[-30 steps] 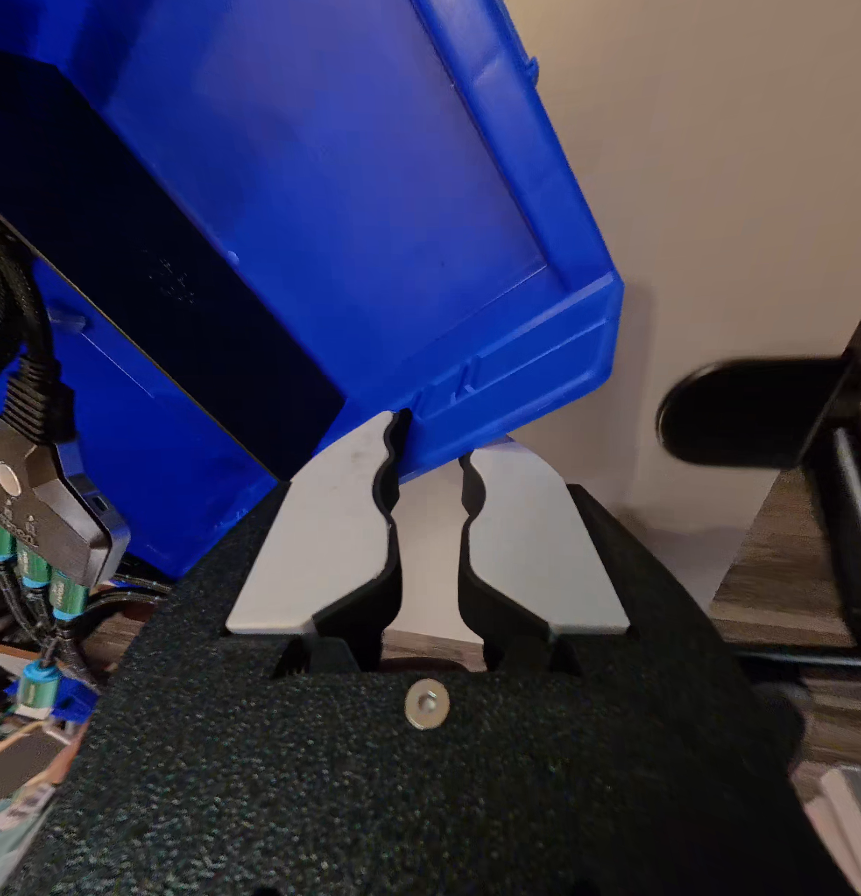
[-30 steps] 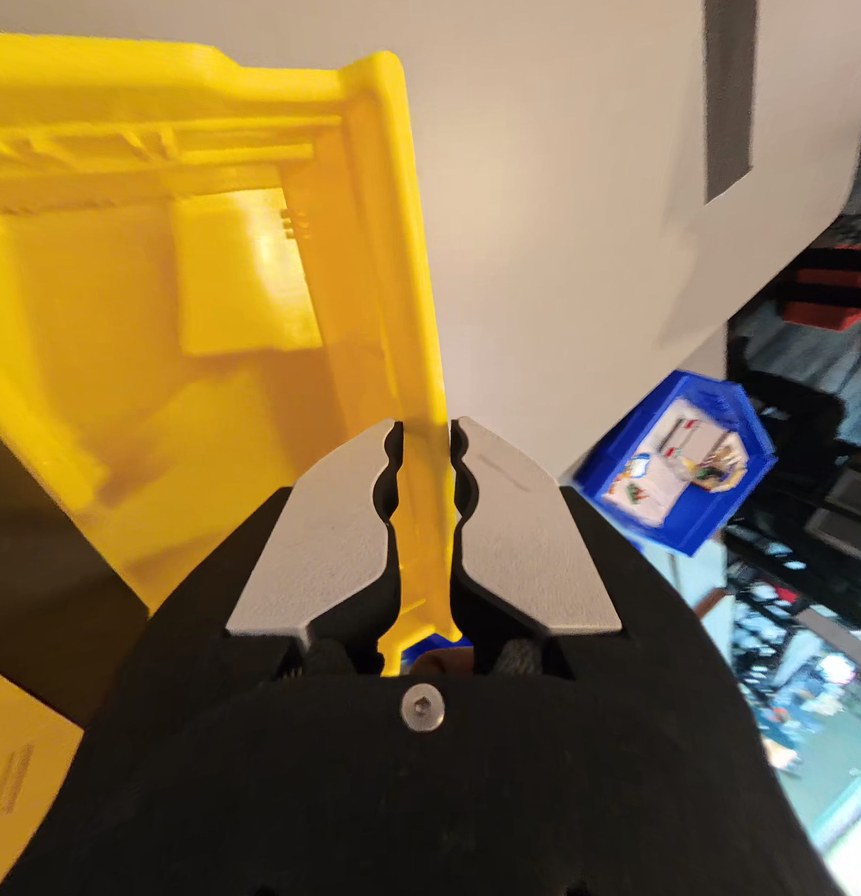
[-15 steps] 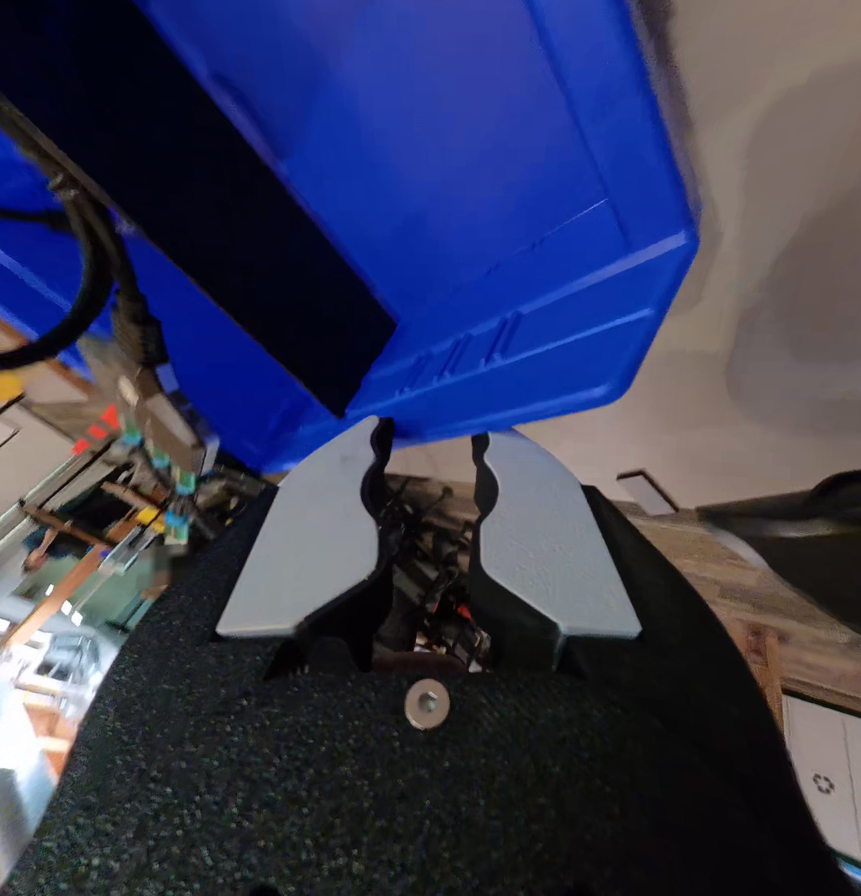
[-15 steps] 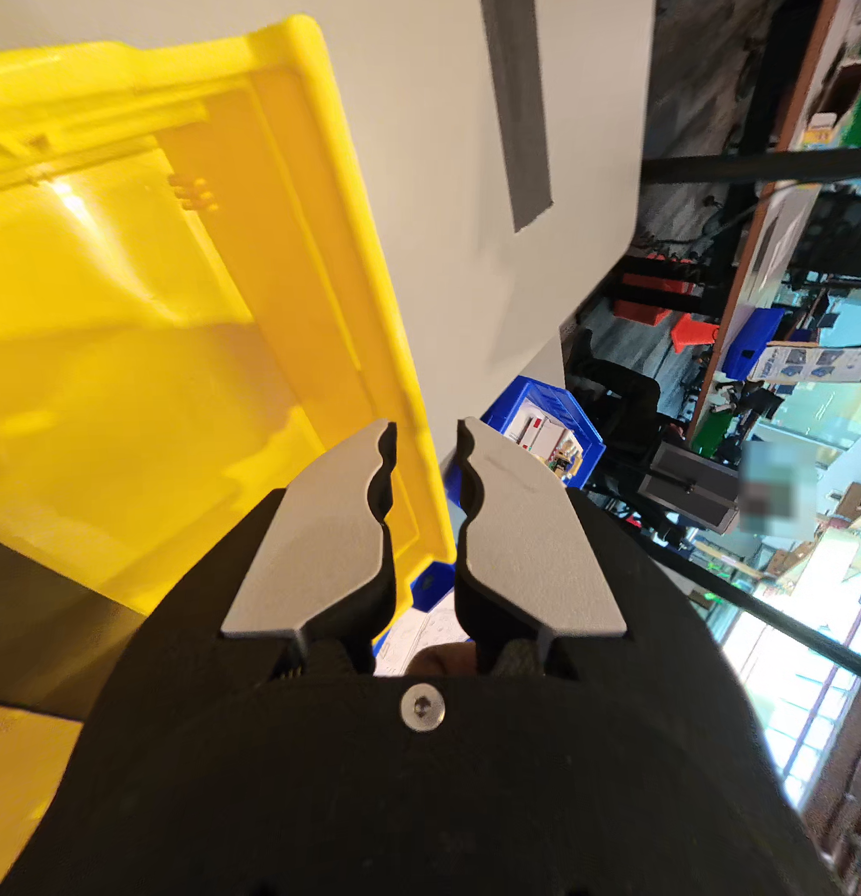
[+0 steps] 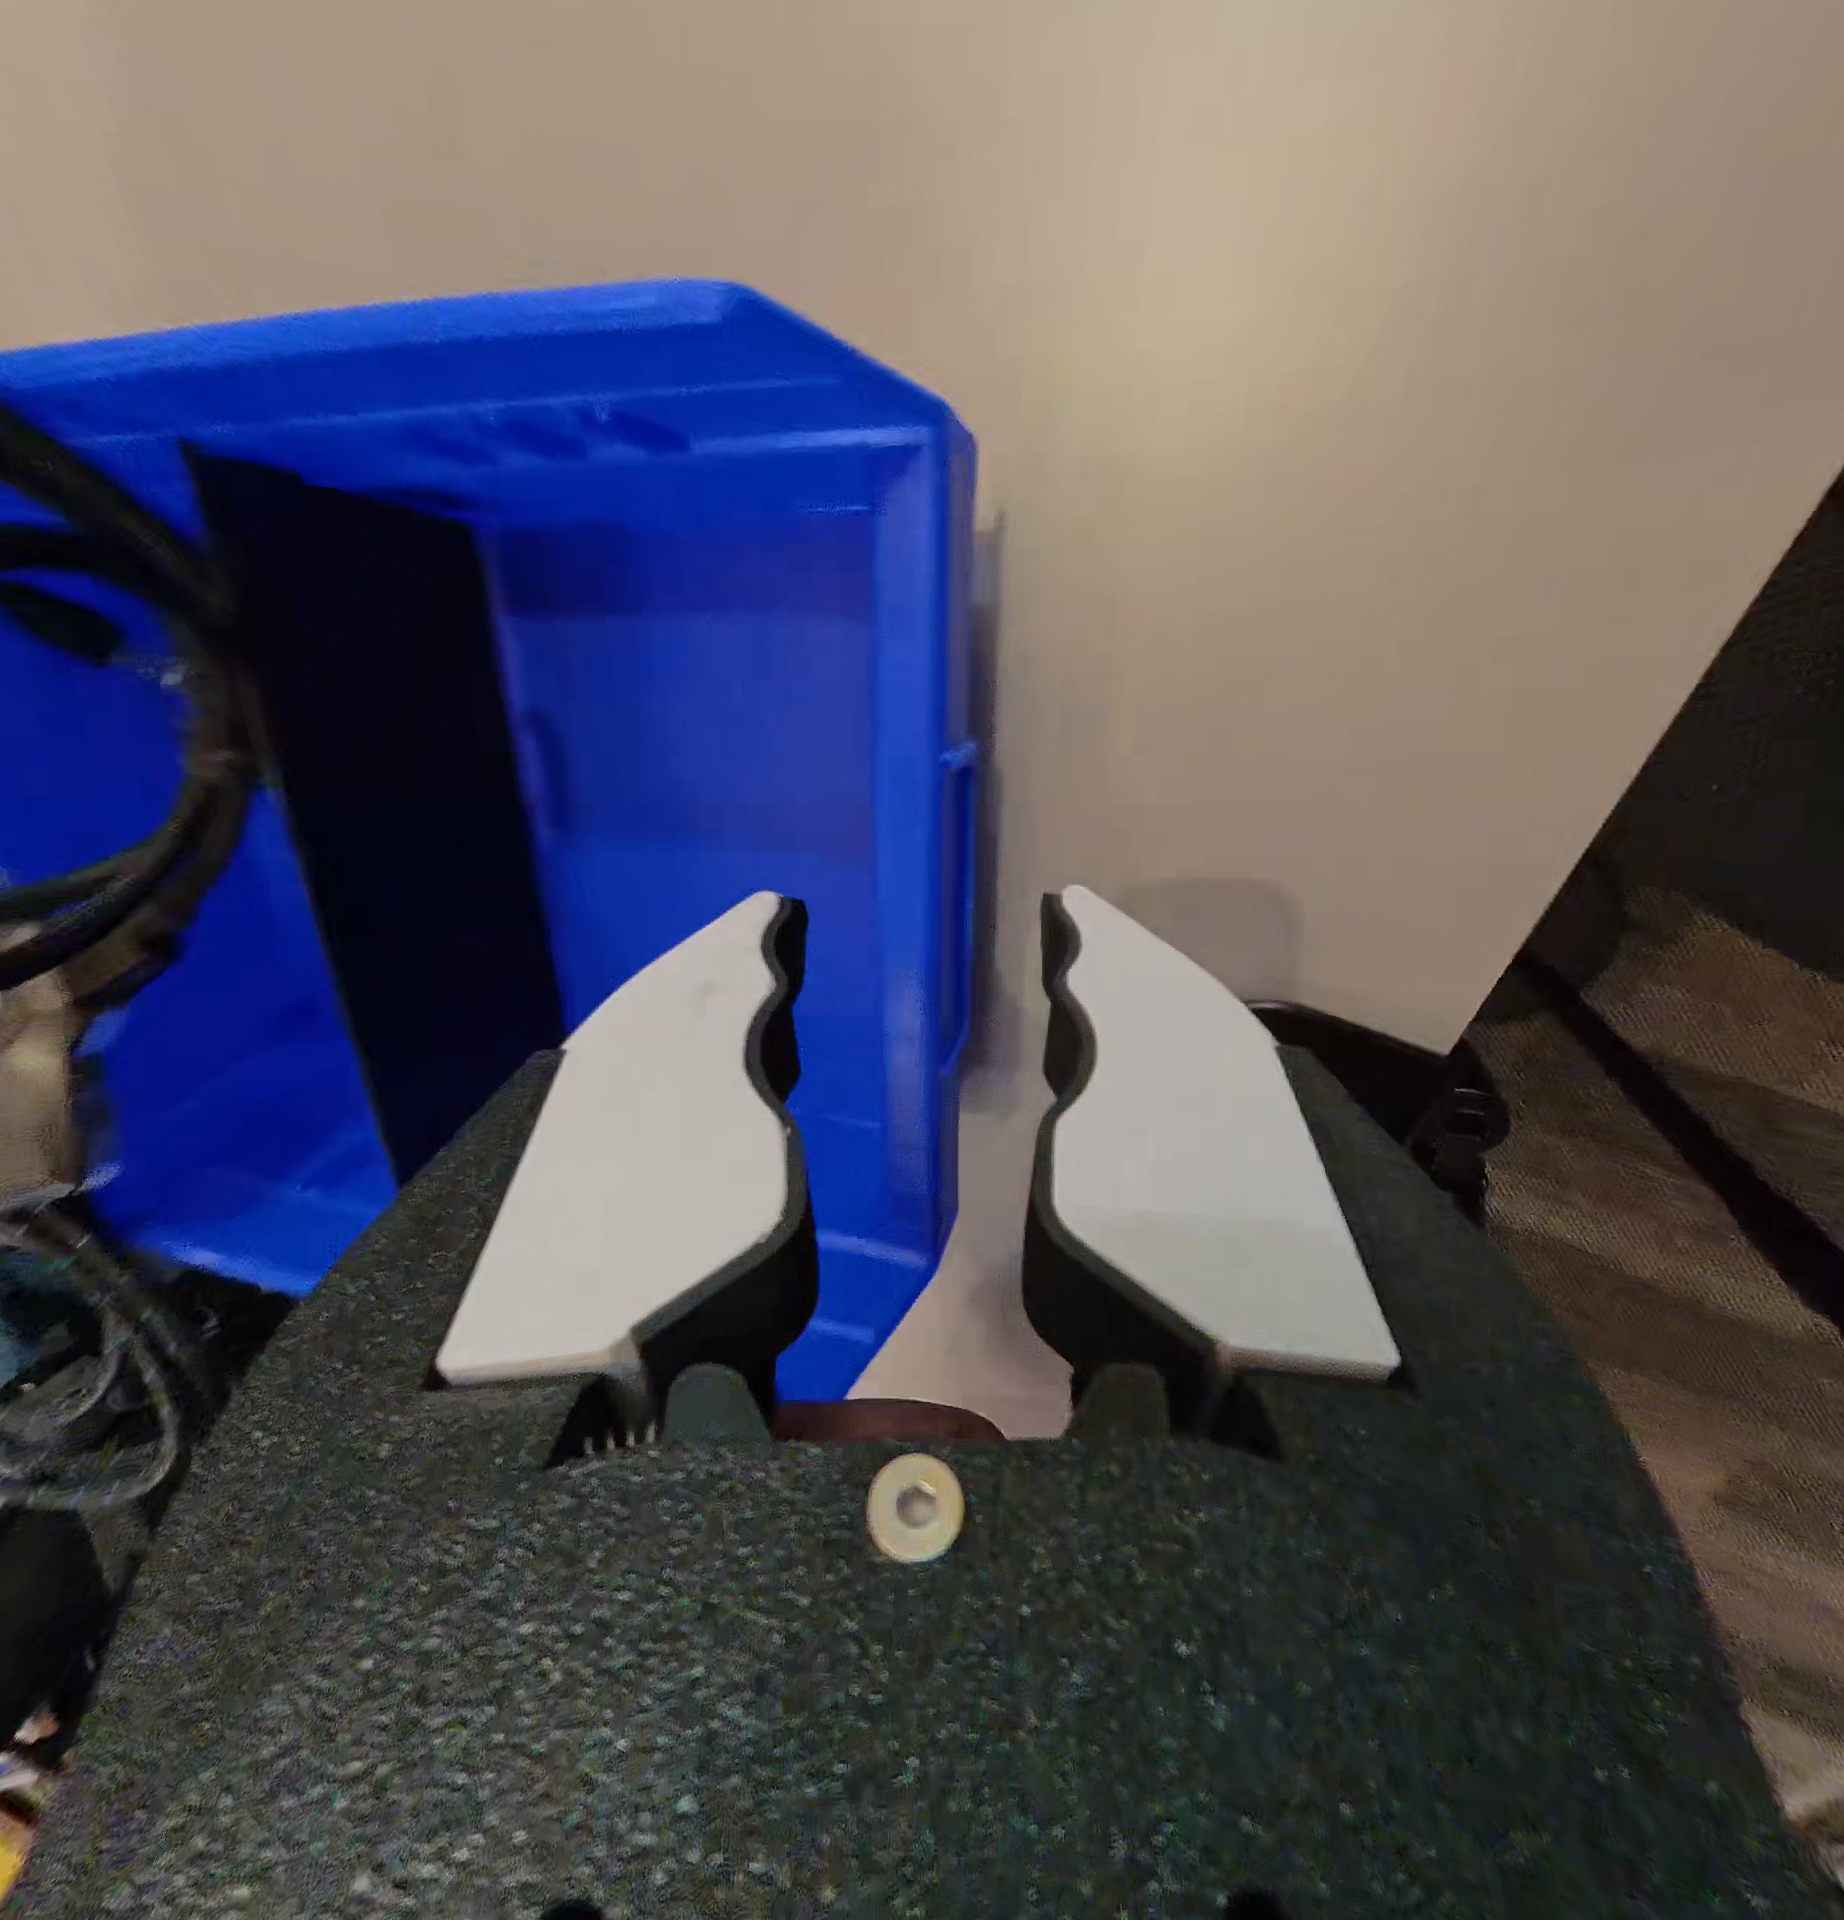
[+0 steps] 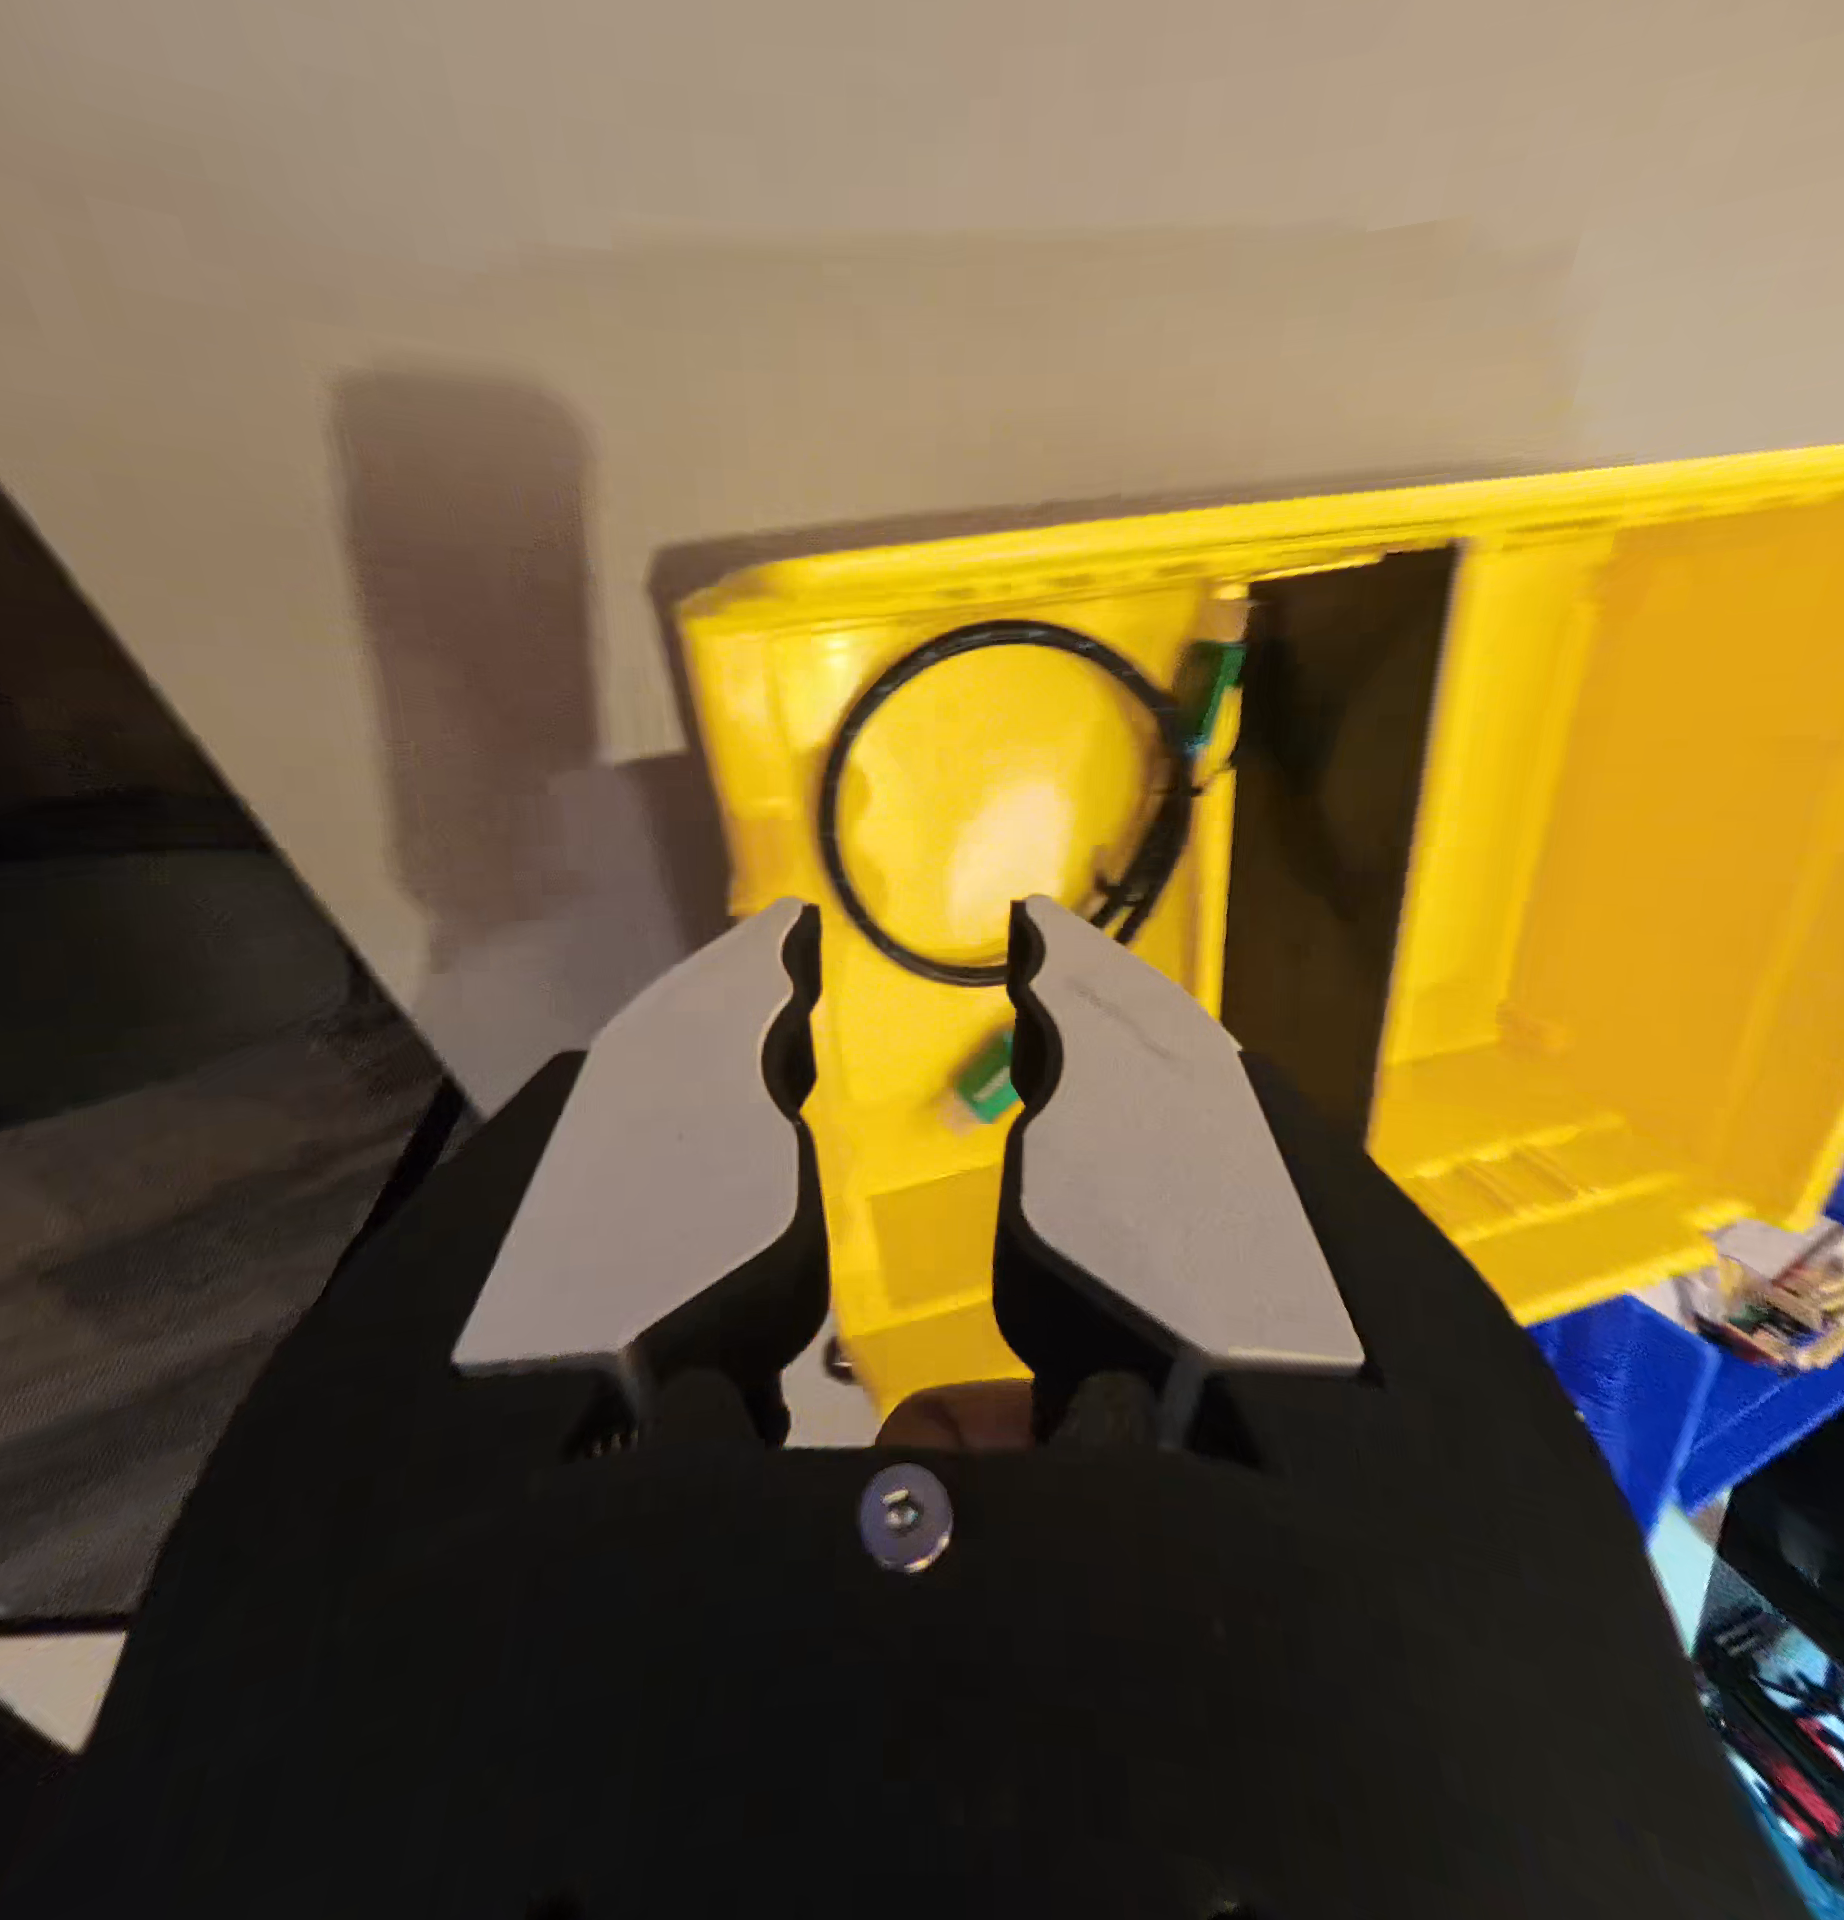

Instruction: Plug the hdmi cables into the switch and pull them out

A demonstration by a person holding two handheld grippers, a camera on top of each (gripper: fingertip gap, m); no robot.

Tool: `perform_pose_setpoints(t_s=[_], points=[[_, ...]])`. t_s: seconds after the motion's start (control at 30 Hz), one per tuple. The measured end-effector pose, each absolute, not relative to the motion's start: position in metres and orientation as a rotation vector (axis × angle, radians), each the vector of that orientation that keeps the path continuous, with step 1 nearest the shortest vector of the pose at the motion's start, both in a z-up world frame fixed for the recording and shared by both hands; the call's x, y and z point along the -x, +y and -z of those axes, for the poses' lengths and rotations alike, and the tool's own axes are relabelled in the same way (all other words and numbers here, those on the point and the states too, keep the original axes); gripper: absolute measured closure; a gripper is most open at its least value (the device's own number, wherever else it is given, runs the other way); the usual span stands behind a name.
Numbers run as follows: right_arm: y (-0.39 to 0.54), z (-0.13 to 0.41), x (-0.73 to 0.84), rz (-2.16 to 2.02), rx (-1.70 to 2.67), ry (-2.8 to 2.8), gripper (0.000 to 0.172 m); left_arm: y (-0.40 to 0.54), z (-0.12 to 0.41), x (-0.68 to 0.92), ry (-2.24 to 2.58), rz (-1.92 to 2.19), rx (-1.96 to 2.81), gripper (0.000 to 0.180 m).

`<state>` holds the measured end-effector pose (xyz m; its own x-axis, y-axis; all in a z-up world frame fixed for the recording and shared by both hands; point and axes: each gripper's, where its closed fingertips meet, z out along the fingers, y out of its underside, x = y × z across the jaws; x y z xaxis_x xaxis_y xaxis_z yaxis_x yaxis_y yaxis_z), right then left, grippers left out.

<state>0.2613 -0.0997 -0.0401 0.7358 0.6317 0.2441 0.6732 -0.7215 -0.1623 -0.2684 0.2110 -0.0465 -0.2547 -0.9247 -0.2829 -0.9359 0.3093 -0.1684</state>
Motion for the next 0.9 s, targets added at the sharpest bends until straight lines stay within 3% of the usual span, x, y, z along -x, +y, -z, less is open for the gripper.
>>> perform_pose_setpoints(t_s=[0.17,0.33,0.43,0.5,0.9], points=[[-0.130,0.076,-0.251,0.252,2.778,-1.055,0.132,0.223,0.089,0.267,2.355,-0.220,1.738,0.131],[-0.144,0.095,-0.265,0.324,2.841,-1.004,0.129,0.233,0.111,0.284,2.427,-0.360,1.754,0.154],[-0.145,0.101,-0.272,0.364,2.844,-0.969,0.133,0.235,0.112,0.291,2.422,-0.357,1.772,0.155],[-0.143,0.102,-0.280,0.410,2.838,-0.949,0.146,0.238,0.112,0.302,2.440,-0.408,1.778,0.155],[-0.146,0.101,-0.338,0.500,2.943,-0.902,0.145,0.258,0.111,0.358,2.403,-0.465,1.893,0.153]])
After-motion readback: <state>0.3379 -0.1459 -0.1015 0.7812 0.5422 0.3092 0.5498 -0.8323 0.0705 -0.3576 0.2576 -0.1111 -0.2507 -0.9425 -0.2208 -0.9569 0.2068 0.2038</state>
